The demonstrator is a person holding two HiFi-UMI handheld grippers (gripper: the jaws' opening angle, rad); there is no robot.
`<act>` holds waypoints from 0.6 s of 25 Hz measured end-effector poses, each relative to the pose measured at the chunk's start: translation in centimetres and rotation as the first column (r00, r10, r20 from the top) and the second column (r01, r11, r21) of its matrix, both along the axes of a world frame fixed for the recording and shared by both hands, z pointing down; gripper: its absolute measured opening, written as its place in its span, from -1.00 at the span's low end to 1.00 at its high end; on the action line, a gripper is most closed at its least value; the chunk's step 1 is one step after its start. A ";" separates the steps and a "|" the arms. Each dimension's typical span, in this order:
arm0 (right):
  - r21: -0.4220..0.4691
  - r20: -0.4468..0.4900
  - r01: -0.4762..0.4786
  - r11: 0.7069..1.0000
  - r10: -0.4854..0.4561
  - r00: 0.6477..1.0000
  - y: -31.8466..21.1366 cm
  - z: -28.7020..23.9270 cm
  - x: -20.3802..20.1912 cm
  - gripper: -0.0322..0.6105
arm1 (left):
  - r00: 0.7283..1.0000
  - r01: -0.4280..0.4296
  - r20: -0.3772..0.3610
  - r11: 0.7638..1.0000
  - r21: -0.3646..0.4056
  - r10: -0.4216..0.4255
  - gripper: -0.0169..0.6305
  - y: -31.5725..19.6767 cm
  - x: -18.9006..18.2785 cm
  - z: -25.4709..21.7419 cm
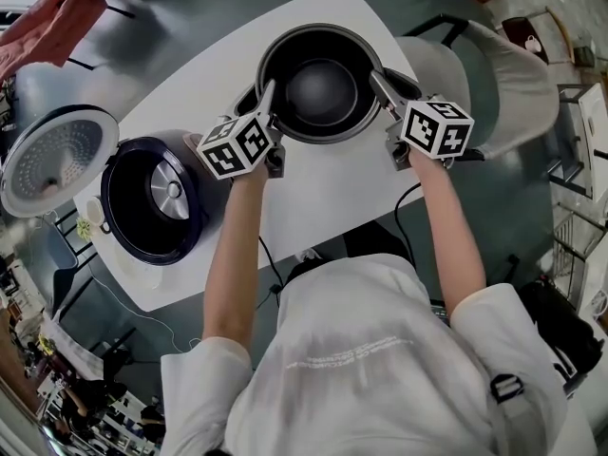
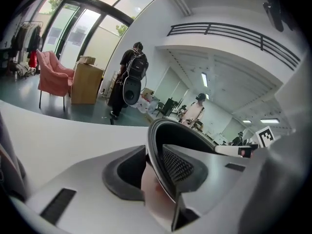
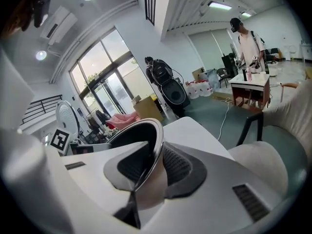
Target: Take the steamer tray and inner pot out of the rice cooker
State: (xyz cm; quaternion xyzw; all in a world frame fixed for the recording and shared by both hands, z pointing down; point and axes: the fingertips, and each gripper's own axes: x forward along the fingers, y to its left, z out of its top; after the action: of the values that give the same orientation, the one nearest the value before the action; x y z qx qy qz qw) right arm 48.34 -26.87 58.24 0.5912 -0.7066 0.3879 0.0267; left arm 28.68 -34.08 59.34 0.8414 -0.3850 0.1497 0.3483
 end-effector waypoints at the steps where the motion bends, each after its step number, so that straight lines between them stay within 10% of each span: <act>1: -0.001 -0.009 0.004 1.000 -0.004 1.000 0.1 0.0 -0.1 -0.58 | 1.000 0.003 0.012 1.000 0.004 -0.003 -0.58 0.0 -0.2 0.0; 6: -0.009 -0.048 0.030 0.999 -0.031 0.998 0.6 -0.1 -0.1 -0.55 | 0.995 0.058 0.083 0.998 -0.006 -0.057 -0.25 0.4 -1.2 0.1; 15: 0.039 -0.091 -0.051 0.998 0.054 0.994 4.6 -3.1 -0.2 -0.54 | 0.994 -0.037 0.105 0.992 0.120 0.024 -0.24 5.3 -2.3 -3.6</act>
State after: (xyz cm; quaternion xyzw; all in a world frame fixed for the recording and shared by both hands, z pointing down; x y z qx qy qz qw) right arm 48.18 -22.30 55.13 0.6271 -0.6958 0.3480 0.0380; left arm 26.42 -28.79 55.71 0.8580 -0.3982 0.1748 0.2735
